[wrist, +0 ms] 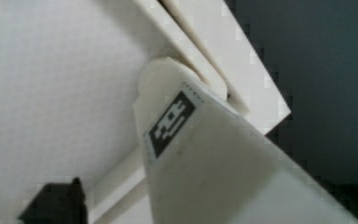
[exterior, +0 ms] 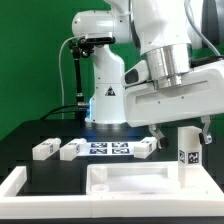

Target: Assemble desk

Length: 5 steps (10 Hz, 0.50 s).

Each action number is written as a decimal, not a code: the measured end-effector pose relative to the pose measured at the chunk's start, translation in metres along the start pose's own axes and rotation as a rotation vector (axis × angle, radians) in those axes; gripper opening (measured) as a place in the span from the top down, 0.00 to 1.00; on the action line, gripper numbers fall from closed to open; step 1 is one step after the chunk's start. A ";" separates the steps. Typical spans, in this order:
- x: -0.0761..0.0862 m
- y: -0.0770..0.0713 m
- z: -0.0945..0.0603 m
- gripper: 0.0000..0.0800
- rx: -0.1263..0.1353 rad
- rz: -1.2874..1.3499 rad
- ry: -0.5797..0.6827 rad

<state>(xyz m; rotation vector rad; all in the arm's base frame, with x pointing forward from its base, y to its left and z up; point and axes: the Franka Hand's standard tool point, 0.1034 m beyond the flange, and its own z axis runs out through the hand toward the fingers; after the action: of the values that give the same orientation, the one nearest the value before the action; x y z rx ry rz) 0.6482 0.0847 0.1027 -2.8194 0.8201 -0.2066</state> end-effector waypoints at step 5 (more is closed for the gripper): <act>-0.008 -0.024 0.006 0.19 -0.063 -0.514 -0.047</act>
Offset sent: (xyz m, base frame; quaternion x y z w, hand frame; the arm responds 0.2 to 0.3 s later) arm -0.0217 0.0233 -0.0018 -0.0145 -0.0062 -0.1744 0.9846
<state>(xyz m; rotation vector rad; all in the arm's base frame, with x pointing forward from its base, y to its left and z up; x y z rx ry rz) 0.6549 0.1100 0.1018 -3.0256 0.0785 -0.1884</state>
